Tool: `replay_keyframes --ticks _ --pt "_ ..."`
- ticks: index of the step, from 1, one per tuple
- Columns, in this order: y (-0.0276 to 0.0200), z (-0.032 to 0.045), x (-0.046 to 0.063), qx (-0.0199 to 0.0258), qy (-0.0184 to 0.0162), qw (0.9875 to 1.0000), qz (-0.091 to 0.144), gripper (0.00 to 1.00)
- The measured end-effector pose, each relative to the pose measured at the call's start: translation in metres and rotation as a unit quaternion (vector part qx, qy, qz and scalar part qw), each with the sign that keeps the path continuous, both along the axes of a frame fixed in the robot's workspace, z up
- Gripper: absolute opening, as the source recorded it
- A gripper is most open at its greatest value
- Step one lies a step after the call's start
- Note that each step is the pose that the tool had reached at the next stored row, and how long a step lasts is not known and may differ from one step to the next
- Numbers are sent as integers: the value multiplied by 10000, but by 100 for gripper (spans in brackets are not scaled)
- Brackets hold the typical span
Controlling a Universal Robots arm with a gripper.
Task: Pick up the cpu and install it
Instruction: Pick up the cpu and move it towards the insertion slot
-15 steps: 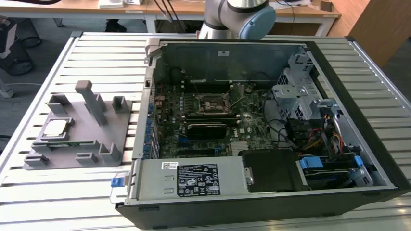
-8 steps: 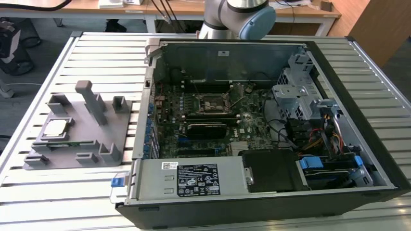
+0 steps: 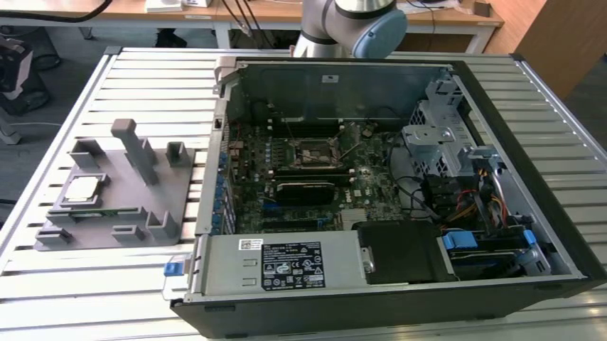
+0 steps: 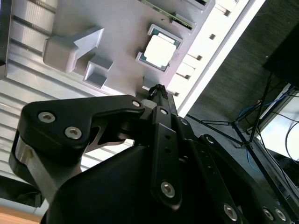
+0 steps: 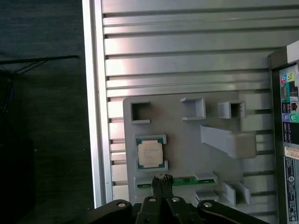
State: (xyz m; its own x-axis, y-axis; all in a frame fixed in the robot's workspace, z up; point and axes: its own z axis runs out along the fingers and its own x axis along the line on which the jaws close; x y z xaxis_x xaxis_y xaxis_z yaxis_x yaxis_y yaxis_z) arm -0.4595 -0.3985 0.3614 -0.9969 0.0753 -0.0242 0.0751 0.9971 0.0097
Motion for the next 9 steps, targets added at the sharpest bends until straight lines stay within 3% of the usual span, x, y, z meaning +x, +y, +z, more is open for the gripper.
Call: replay_keyframes --ticks 2,4,5,9 --pt "1 -23 -1 0 10 10000 -1 11" --pt "0 -53 -1 1 41 10000 0 23" --pt "-3 -69 -1 1 57 10000 3 23" --pt "-11 -130 -1 3 97 9999 108 41"
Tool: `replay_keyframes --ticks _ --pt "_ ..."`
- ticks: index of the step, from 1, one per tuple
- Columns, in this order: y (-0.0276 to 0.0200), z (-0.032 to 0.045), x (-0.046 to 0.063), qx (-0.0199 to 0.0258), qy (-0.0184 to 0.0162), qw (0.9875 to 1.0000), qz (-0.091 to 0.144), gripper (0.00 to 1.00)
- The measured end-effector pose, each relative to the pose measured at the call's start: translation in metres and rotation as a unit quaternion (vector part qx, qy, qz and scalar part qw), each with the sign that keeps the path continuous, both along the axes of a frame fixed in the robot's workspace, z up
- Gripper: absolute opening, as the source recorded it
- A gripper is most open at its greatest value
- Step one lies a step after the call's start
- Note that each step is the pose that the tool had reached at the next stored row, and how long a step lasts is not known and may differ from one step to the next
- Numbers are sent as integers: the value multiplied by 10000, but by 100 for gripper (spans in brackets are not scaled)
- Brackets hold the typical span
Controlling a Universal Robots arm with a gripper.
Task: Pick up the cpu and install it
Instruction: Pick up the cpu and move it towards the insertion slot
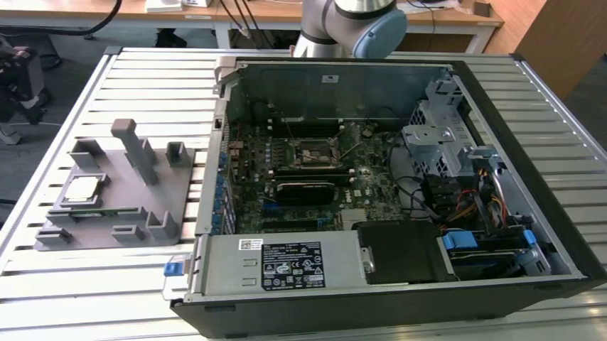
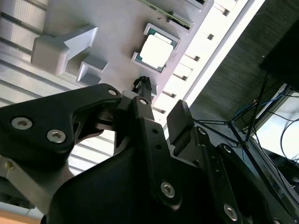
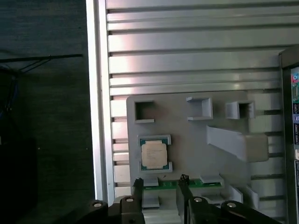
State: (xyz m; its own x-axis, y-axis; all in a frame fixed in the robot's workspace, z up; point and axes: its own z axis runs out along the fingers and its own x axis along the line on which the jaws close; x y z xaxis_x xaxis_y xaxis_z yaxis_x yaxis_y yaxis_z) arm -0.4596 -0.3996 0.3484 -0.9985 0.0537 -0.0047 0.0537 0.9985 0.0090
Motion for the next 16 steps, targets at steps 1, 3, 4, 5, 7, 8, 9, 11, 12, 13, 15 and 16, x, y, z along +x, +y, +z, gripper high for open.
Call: replay_keyframes --ticks 1,3,4,5,7,8,9,11,12,13,15,16 --pt "-1 -16 0 0 4 10000 54 47" --pt "-1 -48 1 1 8 9999 155 52" --pt "-2 -65 1 3 8 9998 190 58" --pt "-3 -83 1 5 9 9998 209 58" --pt "-3 -119 0 7 9 9998 220 65" --pt "-3 -137 1 7 9 9998 221 65" --pt "-3 -157 1 8 9 9998 221 65" --pt "-3 -193 1 8 9 9998 221 65" --pt "-3 -210 1 8 9 9998 221 65" --pt "-3 -224 1 8 9 9998 221 65" --pt "-3 -247 1 8 9 9998 221 65" --pt "-3 -258 1 8 9 9998 221 65"
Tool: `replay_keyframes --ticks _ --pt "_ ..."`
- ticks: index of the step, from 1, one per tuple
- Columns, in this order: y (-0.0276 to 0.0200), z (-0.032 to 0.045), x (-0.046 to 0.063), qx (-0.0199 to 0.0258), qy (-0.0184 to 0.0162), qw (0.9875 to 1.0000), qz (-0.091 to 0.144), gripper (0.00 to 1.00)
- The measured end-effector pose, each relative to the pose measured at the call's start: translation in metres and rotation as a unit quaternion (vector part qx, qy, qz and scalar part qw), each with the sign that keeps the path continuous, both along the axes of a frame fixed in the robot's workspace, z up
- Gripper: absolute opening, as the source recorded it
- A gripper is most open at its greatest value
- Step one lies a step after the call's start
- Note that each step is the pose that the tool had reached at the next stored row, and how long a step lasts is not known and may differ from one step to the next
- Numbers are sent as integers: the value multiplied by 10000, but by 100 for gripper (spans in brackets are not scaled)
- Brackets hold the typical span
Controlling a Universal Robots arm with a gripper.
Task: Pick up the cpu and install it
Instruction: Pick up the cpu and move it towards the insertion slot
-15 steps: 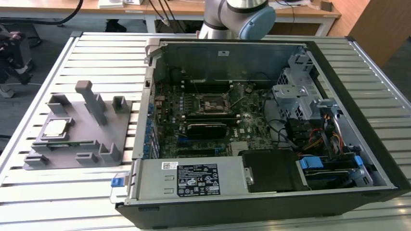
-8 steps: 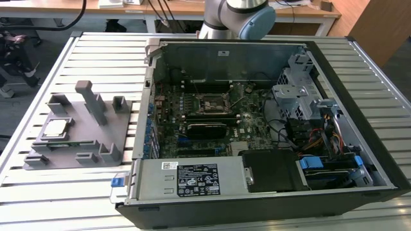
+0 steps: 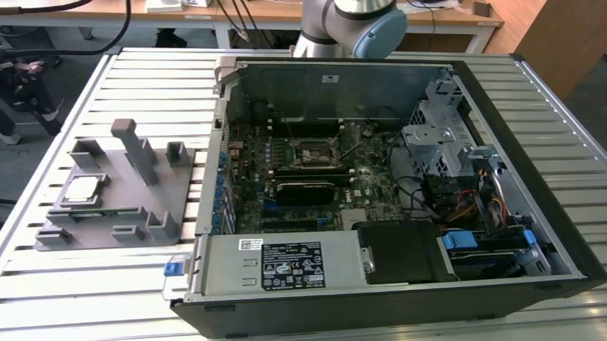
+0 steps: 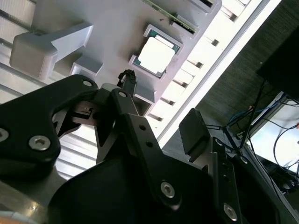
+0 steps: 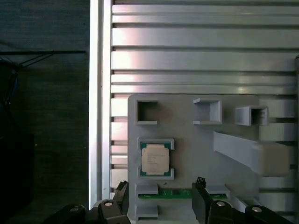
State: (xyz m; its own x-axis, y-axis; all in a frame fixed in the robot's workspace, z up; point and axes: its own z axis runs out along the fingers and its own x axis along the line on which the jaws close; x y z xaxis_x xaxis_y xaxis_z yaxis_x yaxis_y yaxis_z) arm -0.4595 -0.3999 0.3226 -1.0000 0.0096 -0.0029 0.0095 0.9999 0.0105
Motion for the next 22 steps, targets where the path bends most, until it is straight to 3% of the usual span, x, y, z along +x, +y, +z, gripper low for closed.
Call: replay_keyframes --ticks 8,19,22 --pt "-6 -101 0 2 9 10000 92 65" --pt "-49 -277 0 9 15 9998 204 65" --pt "-52 -322 0 51 14 9998 206 65"
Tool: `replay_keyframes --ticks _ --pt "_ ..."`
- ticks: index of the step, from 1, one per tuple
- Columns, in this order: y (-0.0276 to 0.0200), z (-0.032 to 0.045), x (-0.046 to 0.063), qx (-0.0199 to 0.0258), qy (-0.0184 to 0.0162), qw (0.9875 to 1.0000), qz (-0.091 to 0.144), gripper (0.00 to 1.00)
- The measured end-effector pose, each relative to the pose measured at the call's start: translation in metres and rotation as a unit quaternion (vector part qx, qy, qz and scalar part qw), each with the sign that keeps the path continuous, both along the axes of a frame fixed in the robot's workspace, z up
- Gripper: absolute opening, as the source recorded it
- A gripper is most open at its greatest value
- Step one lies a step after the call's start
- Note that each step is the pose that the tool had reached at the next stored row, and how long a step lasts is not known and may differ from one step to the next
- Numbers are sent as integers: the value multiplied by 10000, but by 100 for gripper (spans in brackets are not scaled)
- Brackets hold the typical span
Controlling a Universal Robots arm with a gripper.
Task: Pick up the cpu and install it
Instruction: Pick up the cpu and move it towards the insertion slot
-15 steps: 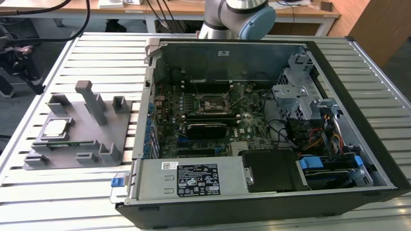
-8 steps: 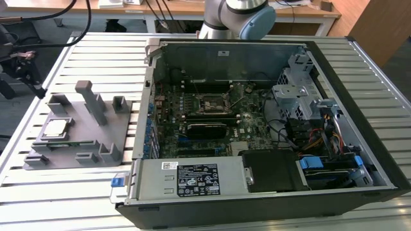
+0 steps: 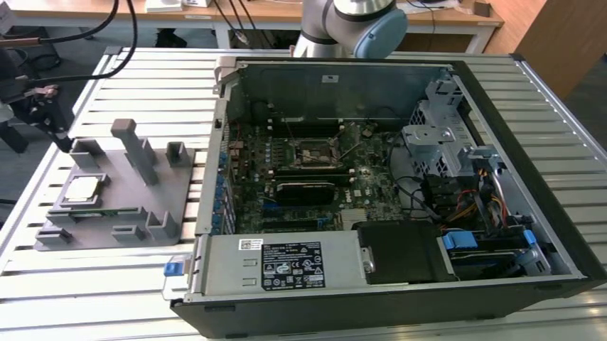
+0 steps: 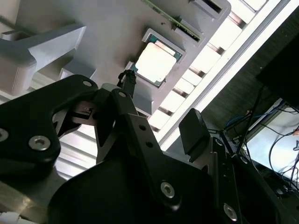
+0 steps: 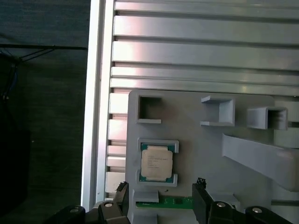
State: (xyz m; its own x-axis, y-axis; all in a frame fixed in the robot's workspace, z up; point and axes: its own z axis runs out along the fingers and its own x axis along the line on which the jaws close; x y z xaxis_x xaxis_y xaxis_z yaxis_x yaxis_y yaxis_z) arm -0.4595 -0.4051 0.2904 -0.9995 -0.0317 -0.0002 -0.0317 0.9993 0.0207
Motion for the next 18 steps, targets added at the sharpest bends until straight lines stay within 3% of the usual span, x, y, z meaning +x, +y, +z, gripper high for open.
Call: replay_keyframes --ticks 2,11,14,18 --pt "0 -28 -1 37 0 10000 0 65" --pt "-7 -166 0 44 1 10000 2 65" --pt "-14 -214 0 45 1 10000 2 78" --pt "-20 -286 -1 46 1 10000 1 78"
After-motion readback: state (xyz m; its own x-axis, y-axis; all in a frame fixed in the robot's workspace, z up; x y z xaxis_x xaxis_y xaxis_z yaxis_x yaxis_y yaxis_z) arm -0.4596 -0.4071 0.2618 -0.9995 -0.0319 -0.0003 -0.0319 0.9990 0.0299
